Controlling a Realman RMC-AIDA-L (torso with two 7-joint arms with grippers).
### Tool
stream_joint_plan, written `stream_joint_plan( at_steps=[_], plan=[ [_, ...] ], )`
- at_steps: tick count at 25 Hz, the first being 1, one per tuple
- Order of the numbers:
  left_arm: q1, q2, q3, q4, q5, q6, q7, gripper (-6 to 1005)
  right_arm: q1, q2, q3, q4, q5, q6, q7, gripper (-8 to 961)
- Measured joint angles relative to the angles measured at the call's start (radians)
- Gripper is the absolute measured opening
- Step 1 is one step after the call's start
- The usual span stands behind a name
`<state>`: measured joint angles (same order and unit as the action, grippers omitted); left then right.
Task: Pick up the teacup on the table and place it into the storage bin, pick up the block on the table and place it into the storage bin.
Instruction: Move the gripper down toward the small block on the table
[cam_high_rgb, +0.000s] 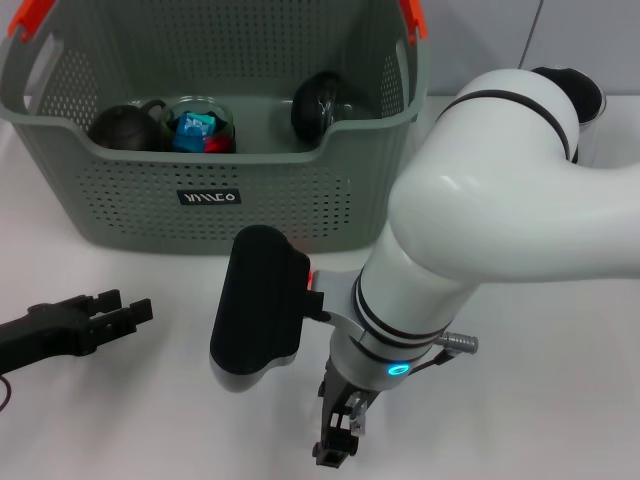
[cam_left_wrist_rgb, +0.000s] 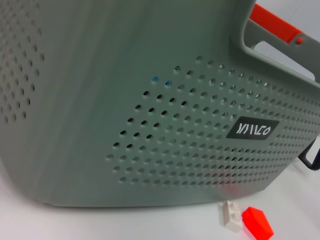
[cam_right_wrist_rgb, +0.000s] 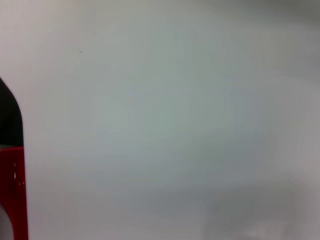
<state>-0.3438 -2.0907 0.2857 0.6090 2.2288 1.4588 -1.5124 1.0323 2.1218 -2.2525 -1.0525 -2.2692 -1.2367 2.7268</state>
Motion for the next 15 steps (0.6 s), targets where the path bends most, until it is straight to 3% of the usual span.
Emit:
stream_joint_plan(
  at_steps=[15],
  plan=[
    [-0.003,0.0,0.001,-0.002,0.0,-0.002,0.002,636,-0.003,-0.005,0.012,0.004,-0.041,-0.003,0.086,668]
  ],
)
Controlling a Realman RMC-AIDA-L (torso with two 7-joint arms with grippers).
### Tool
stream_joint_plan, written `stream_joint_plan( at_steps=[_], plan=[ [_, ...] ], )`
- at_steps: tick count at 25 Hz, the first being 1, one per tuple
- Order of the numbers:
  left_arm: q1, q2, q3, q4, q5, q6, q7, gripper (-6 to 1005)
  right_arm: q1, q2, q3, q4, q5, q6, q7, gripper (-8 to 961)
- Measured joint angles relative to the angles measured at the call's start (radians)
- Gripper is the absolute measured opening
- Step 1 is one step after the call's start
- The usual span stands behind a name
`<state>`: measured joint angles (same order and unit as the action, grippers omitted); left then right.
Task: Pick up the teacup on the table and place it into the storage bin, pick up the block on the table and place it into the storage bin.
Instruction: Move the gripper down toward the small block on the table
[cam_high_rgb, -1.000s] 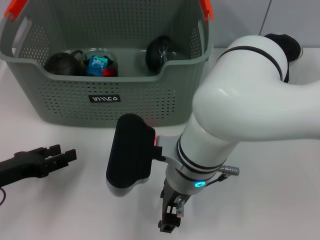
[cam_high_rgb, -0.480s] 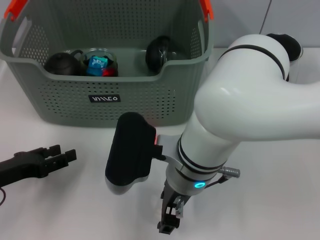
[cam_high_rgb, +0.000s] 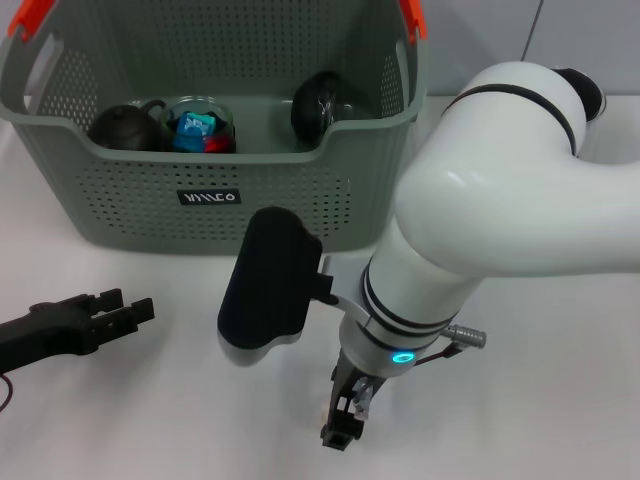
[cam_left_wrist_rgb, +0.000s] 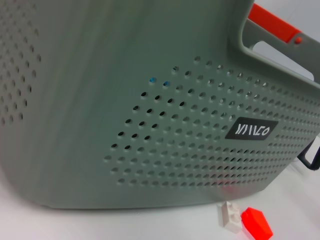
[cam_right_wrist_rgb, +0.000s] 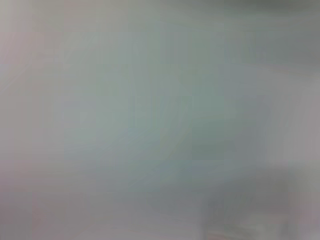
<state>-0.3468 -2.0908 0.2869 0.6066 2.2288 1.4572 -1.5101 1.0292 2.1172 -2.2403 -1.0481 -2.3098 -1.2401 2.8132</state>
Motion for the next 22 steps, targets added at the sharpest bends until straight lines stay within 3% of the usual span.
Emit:
stream_joint_plan(
  at_steps=[22],
  plan=[
    [-0.002,0.0,0.0,-0.001,0.0,-0.008,-0.002,636,0.021,0.007,-0.003,0.086,0.061,0.062,0.015,669]
  ],
)
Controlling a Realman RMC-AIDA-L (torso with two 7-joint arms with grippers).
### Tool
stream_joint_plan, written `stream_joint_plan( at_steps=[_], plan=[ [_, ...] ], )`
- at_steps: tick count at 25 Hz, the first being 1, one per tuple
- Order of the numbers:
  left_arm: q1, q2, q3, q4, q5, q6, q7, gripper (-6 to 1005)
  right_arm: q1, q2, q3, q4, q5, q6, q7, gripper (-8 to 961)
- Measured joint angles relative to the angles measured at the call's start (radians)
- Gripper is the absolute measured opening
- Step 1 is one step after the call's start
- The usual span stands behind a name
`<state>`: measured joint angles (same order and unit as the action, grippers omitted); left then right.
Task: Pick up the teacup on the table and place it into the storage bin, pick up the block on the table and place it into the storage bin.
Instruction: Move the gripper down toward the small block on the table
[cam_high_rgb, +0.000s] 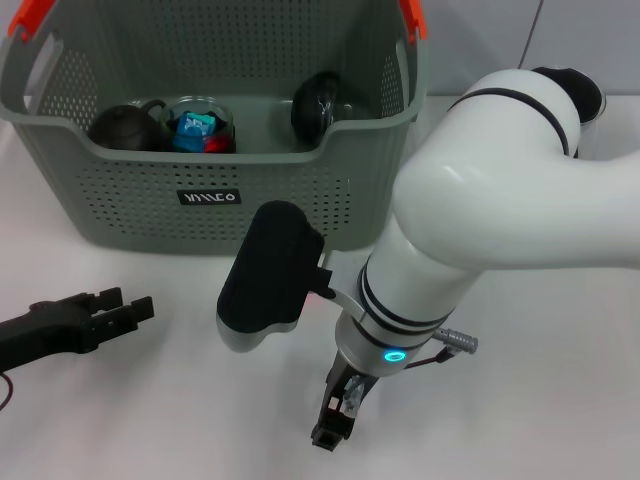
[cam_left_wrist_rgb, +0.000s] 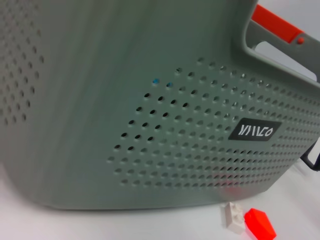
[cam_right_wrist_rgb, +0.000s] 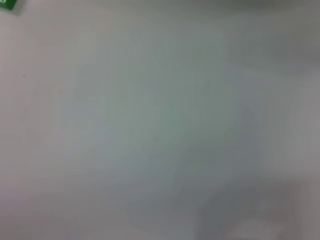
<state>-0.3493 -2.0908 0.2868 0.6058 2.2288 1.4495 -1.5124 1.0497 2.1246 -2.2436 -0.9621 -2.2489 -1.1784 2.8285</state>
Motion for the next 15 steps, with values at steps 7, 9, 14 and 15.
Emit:
stream_joint_plan(
  at_steps=[7,9,14,15],
  plan=[
    [0.002,-0.001,0.0,-0.001,0.0,-0.005,0.0,636,0.0,0.0,-0.006,0.002,0.0,0.002,-0.009,669],
    [0.001,-0.002,0.0,-0.001,0.0,-0.005,0.0,636,0.0,0.0,-0.007,0.002,0.0,0.002,-0.009,669],
    [0.001,-0.002,0.0,-0.002,0.0,-0.005,0.0,636,-0.001,0.0,-0.008,0.002,-0.001,0.01,-0.013,669],
    [0.001,-0.002,0.0,-0.002,0.0,-0.005,0.0,636,-0.001,0.0,-0.008,0.002,-0.001,0.01,-0.013,669]
  ],
)
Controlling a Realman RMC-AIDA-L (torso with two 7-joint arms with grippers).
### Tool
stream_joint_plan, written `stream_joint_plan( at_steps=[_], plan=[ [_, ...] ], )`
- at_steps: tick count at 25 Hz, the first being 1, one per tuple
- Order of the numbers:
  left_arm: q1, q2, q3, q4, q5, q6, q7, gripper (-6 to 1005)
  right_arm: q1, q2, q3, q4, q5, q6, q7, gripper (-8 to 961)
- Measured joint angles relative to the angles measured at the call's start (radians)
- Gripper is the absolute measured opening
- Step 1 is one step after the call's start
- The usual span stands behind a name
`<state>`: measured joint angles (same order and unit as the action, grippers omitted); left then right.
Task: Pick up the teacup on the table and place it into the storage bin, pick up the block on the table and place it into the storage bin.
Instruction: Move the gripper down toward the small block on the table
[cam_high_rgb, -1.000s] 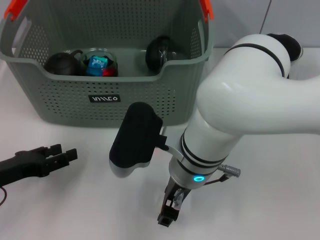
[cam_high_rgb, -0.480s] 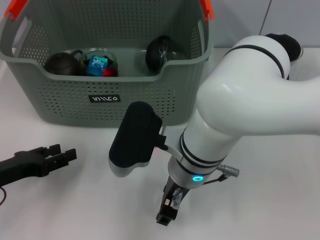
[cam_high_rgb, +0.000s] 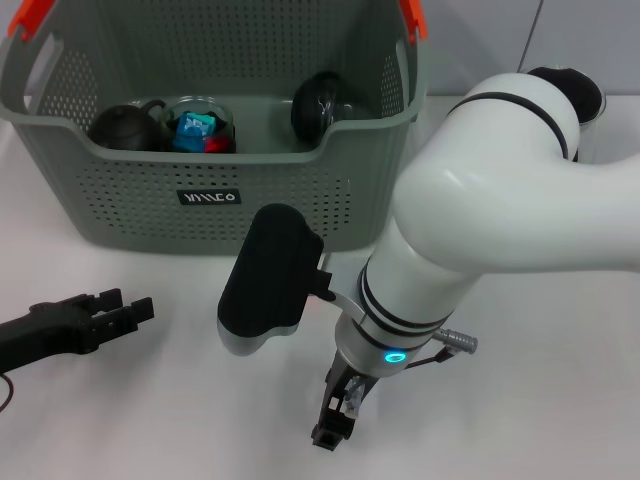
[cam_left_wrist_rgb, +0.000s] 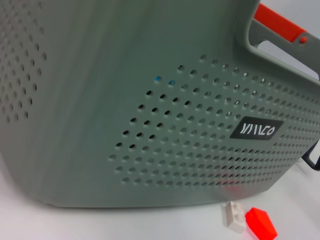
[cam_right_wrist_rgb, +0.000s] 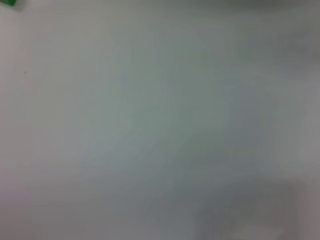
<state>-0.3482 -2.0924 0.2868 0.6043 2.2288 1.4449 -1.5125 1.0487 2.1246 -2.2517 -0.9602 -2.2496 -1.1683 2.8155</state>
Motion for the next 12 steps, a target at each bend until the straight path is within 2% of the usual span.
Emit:
stream_joint_plan(
  at_steps=[12],
  plan=[
    [0.001,0.0,0.0,0.0,0.0,0.0,0.0,636,0.002,0.0,-0.004,0.0,0.0,-0.012,-0.011,524]
  ],
)
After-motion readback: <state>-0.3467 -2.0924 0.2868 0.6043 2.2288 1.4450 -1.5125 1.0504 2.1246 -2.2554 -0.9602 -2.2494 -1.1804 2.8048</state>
